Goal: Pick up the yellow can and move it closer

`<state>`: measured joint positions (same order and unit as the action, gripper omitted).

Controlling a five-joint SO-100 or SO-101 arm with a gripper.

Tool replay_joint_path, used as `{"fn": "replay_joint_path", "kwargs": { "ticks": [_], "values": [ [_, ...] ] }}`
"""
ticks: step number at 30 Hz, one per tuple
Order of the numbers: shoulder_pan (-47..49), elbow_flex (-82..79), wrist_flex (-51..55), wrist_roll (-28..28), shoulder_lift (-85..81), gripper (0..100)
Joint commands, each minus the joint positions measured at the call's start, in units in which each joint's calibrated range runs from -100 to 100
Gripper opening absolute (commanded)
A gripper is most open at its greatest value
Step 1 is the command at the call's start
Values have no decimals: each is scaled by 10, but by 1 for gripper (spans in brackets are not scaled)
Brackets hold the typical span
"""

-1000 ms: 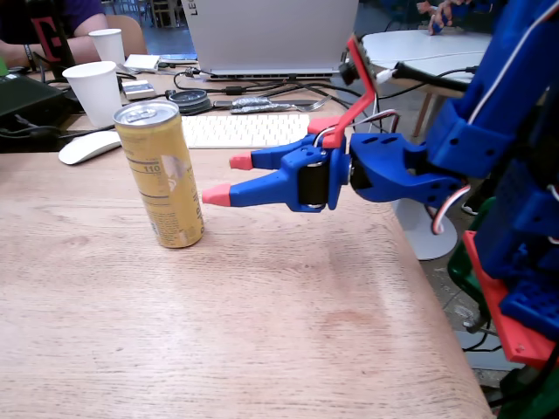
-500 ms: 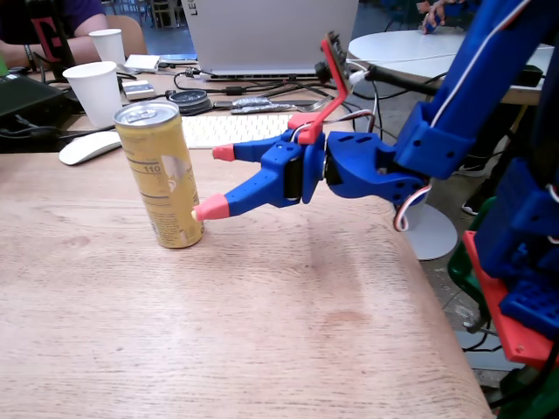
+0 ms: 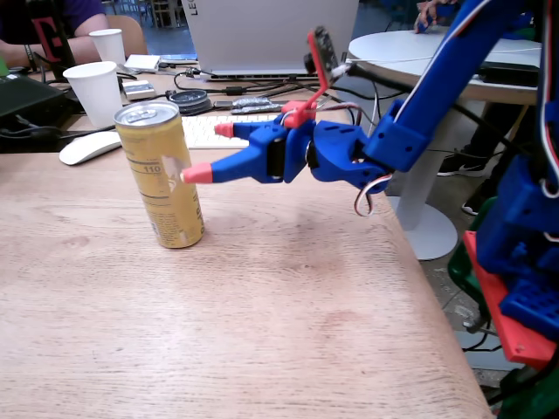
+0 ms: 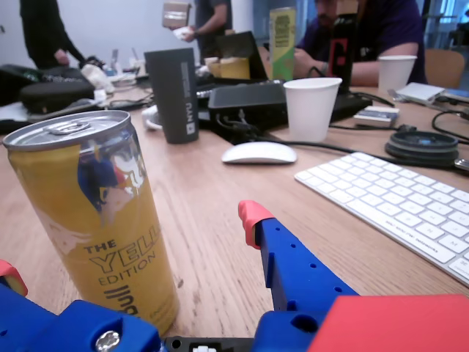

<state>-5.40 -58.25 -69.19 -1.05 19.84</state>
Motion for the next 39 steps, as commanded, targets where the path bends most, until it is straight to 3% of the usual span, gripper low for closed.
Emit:
{"fn": "replay_joint_path", "kwargs": {
  "ticks": [1, 15, 20, 32, 39],
  "values": [
    [5, 74, -2, 3, 30, 61],
    [29, 293, -1, 3, 169, 60],
    [91, 361, 0, 3, 212, 60],
    [105, 423, 47, 3, 240, 60],
    [105, 423, 38, 3, 246, 35]
  ]
}}
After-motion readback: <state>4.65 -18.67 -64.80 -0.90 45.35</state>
